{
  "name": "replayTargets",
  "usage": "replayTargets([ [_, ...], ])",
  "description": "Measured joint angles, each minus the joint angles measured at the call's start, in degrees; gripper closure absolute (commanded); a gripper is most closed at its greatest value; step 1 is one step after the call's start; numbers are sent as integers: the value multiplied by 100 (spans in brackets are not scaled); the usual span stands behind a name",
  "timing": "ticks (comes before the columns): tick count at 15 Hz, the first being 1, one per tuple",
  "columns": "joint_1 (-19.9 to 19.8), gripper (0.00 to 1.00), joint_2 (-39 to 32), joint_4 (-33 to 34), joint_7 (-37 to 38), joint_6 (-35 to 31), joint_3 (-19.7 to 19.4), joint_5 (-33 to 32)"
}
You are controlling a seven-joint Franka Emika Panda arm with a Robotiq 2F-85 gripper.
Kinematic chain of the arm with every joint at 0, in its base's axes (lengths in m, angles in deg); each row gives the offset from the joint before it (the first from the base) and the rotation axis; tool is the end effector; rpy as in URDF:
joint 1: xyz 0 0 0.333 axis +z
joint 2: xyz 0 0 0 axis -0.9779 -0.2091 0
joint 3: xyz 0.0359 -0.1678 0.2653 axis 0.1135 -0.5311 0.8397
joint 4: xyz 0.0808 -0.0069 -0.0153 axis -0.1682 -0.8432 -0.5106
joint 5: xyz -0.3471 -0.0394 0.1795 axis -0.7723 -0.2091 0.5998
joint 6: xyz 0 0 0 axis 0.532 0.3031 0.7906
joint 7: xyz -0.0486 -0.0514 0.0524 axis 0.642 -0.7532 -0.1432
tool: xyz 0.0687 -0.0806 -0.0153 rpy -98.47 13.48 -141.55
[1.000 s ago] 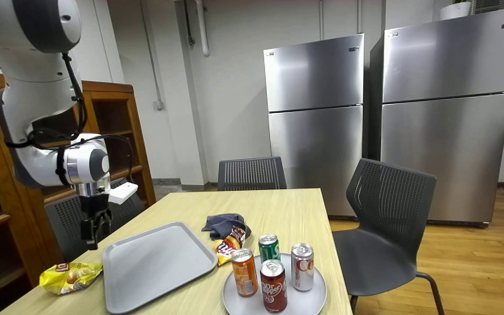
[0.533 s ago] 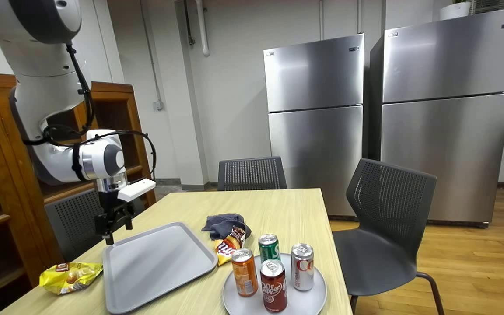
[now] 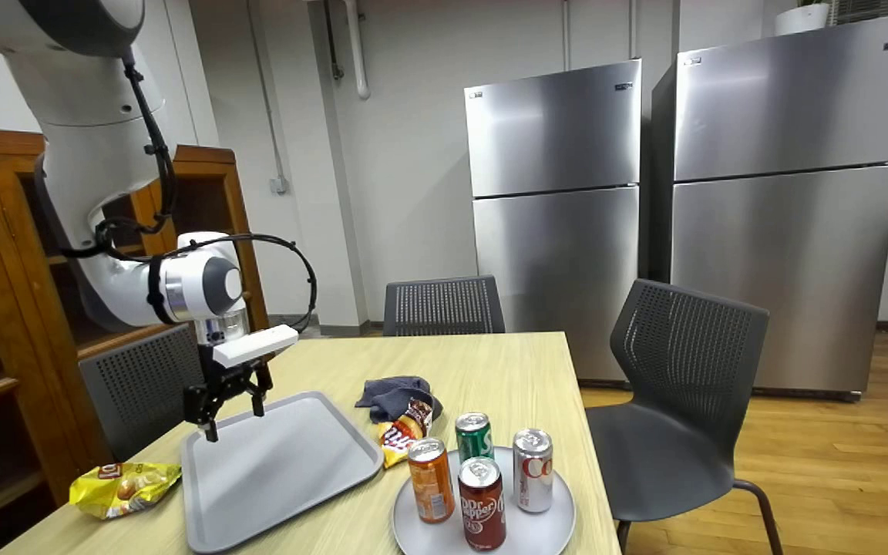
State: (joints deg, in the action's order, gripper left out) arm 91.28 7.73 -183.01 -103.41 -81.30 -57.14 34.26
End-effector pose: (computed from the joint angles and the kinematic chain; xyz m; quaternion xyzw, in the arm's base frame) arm 0.4957 0.2496 0.1863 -0.7417 -0.6701 0.0213 0.0197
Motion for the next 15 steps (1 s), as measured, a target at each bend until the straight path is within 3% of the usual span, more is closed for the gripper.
replayTargets([
  [9, -508, 0, 766, -1253, 1268, -404, -50, 125],
  [15, -635, 0, 1107, -1699, 1788, -476, -218, 121],
])
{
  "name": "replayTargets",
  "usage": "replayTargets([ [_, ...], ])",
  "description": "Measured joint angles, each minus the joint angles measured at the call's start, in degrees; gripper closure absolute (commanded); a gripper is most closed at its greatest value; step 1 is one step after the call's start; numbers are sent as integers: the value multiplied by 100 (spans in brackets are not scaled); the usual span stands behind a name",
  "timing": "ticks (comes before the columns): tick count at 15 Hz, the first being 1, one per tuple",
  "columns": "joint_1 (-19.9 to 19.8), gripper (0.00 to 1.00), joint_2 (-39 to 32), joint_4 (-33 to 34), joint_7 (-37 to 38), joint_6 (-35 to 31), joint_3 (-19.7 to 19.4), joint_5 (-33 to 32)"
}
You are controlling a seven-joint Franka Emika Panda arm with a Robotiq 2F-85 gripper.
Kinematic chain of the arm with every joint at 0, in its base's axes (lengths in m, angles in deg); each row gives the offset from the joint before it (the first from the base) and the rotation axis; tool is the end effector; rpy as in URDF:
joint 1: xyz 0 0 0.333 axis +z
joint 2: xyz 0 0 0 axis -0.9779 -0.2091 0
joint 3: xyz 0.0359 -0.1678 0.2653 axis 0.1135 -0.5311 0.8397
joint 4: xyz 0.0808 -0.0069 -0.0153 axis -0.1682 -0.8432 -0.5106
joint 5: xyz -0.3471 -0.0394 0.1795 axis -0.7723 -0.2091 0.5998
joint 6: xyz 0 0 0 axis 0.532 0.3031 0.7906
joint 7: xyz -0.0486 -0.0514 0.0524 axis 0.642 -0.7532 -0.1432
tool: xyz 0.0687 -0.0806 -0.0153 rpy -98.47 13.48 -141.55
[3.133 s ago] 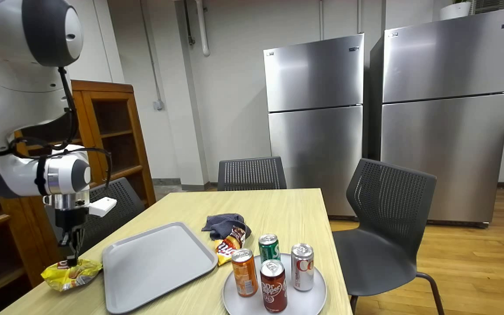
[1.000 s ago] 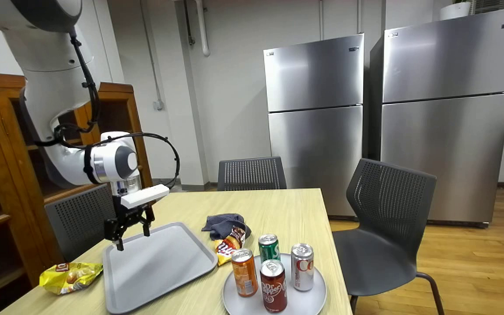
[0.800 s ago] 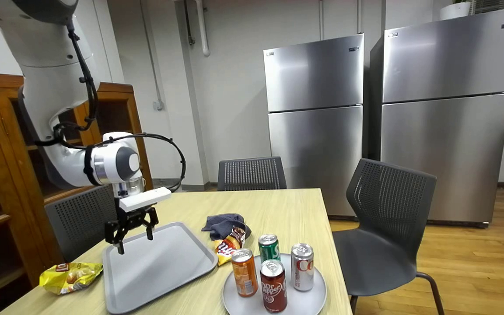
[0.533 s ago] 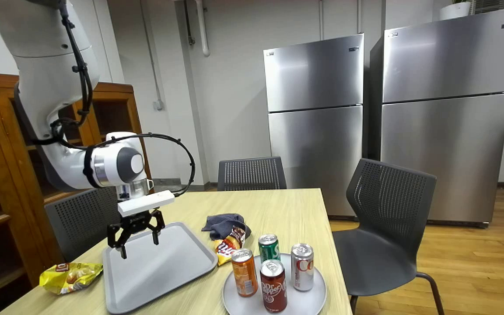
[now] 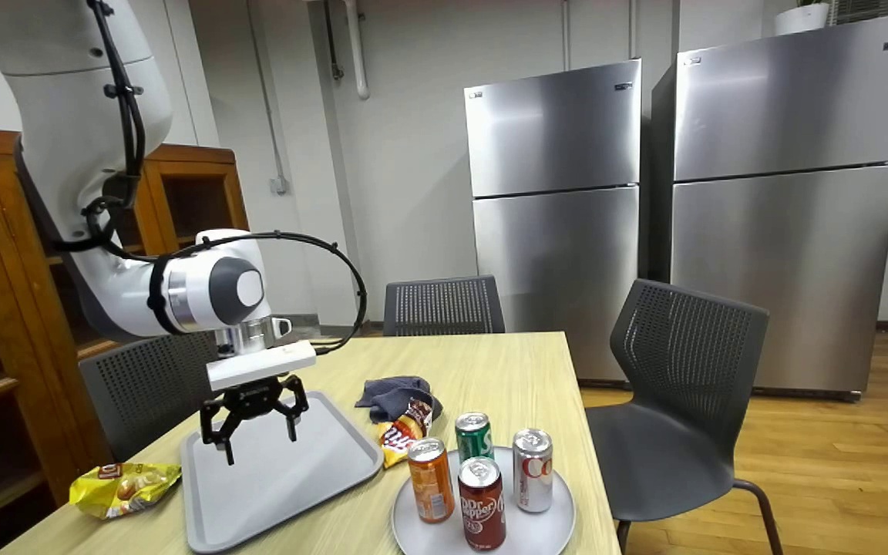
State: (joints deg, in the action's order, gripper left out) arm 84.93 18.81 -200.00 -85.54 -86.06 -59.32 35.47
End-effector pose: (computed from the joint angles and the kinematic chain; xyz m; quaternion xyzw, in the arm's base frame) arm 0.4438 0.1490 0.1906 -0.8744 -0.4836 0.0394 0.0051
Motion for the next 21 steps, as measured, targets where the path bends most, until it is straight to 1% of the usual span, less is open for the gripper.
replayTargets([
  [16, -47, 0, 29, -67, 53, 0, -5, -5],
  [18, -47, 0, 47, -61, 101, 0, -26, -89],
  [21, -47, 0, 87, -38, 116, 0, -119, -424],
])
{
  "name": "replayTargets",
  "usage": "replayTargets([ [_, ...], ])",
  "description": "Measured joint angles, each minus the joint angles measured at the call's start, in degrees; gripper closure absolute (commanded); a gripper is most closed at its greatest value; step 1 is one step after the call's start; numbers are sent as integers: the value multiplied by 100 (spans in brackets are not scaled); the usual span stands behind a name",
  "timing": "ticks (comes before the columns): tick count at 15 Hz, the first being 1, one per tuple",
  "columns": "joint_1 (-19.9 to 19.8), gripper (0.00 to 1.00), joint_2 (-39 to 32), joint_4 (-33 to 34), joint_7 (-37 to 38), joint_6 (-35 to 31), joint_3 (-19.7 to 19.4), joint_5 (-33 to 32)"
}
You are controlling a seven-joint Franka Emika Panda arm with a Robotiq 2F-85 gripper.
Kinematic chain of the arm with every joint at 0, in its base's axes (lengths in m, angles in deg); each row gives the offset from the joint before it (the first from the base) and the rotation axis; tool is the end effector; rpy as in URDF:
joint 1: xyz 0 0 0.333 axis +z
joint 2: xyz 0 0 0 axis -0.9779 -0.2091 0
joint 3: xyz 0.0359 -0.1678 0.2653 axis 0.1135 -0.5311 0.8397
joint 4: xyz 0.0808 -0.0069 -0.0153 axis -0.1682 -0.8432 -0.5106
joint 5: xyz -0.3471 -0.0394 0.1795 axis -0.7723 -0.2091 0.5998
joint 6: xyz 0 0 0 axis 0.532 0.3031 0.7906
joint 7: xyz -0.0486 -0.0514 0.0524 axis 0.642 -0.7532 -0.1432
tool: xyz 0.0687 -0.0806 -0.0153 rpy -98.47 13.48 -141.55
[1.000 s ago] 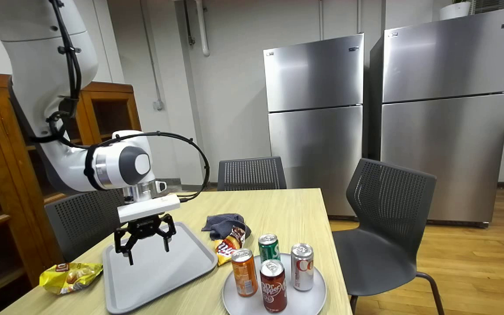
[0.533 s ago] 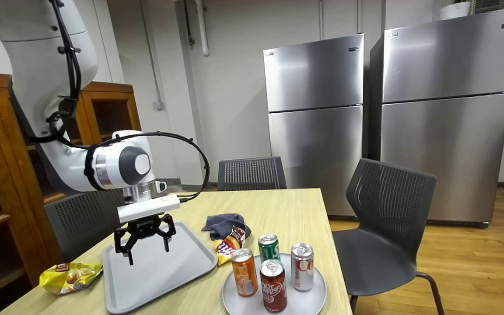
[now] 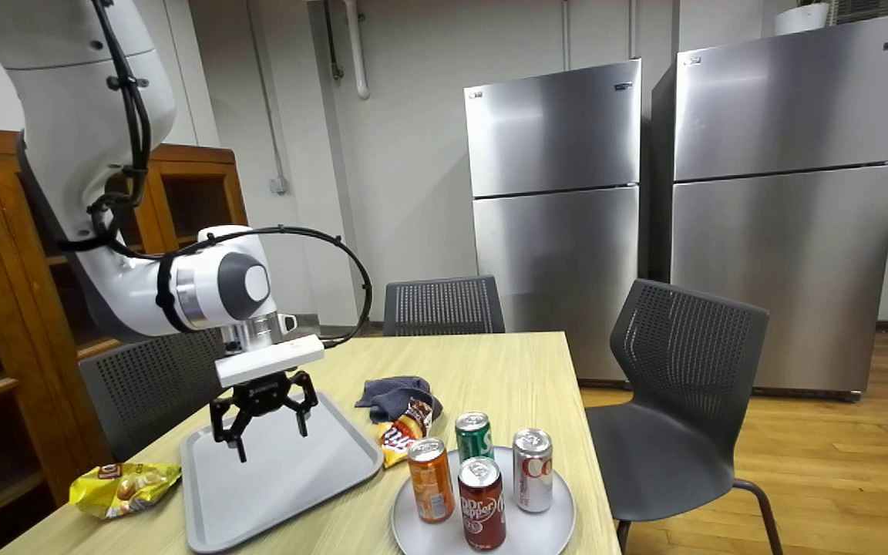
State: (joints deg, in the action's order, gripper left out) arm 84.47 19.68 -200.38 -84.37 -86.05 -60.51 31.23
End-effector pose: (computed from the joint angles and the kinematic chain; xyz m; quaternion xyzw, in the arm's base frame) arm 0.4465 0.1370 0.1950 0.8701 0.4911 -0.0385 0.0158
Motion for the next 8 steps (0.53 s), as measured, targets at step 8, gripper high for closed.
replayTargets([
  [8, -260, 0, 31, 51, -582, 26, -421, -838],
])
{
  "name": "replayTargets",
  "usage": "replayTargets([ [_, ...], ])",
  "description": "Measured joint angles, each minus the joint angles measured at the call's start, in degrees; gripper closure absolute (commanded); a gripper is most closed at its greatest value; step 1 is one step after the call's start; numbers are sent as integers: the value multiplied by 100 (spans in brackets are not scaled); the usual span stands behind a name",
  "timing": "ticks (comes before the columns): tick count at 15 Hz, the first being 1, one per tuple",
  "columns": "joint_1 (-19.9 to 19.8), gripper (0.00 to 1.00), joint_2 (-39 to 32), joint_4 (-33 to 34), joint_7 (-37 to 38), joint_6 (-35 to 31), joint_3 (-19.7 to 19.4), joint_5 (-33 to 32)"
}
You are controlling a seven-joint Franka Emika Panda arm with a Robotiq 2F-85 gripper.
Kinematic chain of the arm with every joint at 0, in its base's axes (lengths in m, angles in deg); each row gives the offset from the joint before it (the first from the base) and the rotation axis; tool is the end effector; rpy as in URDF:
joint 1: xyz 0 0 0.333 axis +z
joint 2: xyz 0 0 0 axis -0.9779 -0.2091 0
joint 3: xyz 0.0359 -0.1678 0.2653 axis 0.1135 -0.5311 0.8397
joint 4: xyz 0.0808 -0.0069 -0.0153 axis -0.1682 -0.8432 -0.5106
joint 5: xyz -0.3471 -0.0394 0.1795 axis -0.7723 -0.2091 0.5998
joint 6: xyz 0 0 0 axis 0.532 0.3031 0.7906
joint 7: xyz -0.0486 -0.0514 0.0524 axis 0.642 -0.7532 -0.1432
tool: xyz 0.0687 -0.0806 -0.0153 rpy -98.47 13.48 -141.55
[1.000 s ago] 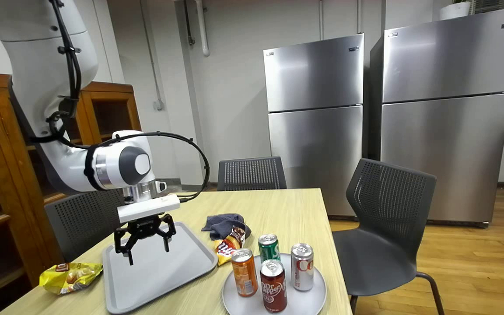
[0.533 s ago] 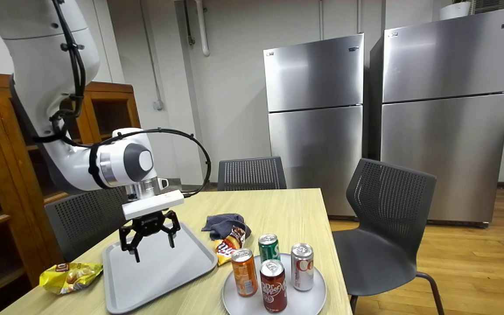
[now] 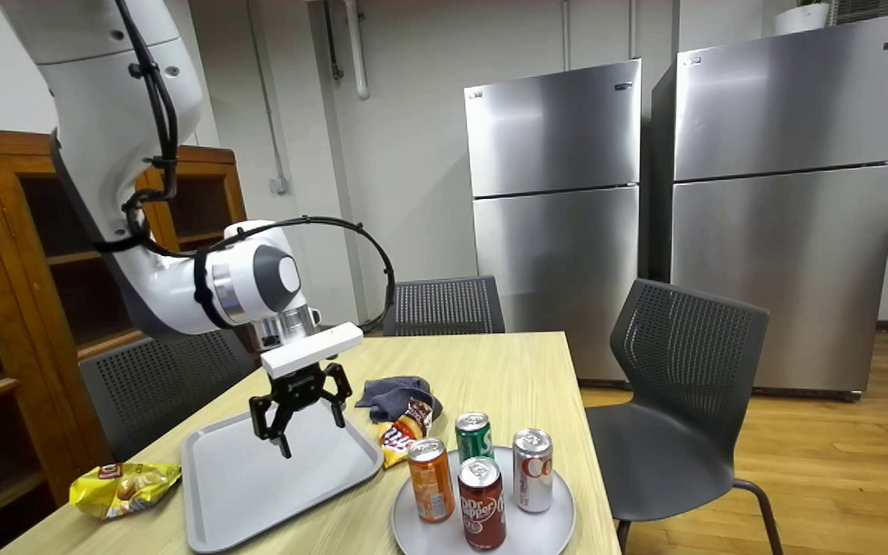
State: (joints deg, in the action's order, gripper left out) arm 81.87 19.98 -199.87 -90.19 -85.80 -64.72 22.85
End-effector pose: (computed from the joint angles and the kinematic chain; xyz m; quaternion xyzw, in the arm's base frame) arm 0.4622 0.0853 0.1984 0.8394 0.5388 -0.0472 0.0537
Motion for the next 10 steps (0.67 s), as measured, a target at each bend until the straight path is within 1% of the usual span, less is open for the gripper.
replayTargets([
  [3, -249, 0, -2, 75, -470, -5, -231, -206],
  [5, -398, 0, -12, 140, -796, -10, -352, -235],
  [10, -651, 0, -111, 303, -1420, -24, -489, -233],
])
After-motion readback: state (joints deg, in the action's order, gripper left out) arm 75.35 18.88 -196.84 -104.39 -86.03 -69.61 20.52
